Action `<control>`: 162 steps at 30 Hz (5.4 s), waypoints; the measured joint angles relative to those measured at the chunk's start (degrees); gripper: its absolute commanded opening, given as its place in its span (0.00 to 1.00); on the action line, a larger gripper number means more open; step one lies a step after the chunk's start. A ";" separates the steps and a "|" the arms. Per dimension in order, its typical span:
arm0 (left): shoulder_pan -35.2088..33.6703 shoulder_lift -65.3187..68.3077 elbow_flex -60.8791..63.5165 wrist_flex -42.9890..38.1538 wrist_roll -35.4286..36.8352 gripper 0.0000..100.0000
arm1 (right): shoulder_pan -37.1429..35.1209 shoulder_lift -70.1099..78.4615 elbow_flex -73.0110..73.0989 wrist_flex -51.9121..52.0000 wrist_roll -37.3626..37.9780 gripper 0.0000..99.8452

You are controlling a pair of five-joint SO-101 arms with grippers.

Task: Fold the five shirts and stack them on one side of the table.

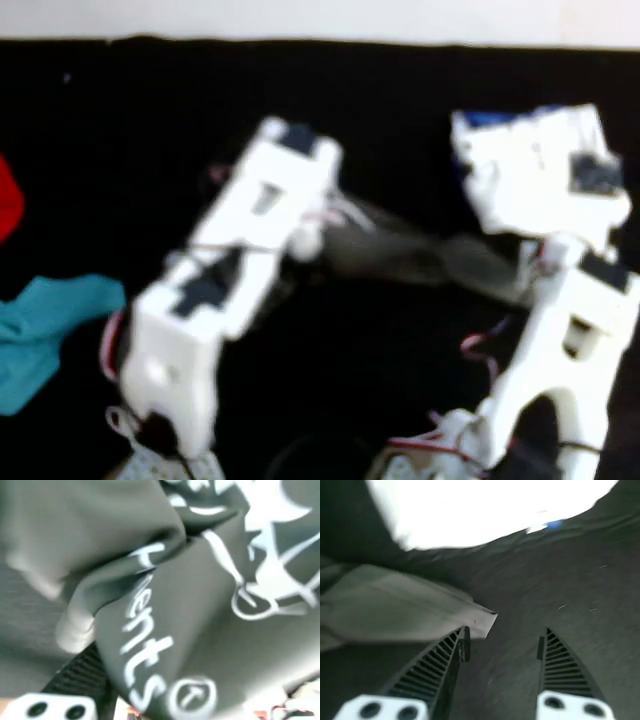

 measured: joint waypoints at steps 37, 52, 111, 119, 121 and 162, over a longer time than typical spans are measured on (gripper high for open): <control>-24.97 -24.79 29.63 -7.03 -15.47 0.01 | -37.80 7.30 15.65 -7.65 -1.49 0.31; -25.41 -24.79 29.63 -7.03 -15.47 0.01 | -25.67 31.82 -18.37 -5.45 -2.11 0.31; -17.85 -25.23 36.31 -5.54 -11.96 0.01 | -30.07 7.38 10.99 3.43 7.38 0.01; -6.15 -25.32 46.68 -4.13 -12.04 0.17 | -13.45 2.46 -5.27 12.84 15.03 0.01; -3.43 -25.67 46.68 -1.49 -12.84 0.22 | -11.69 2.46 -6.24 13.27 16.09 0.01; -3.87 -49.14 39.65 0.44 -18.46 0.22 | -3.16 2.46 -16.00 13.27 17.41 0.01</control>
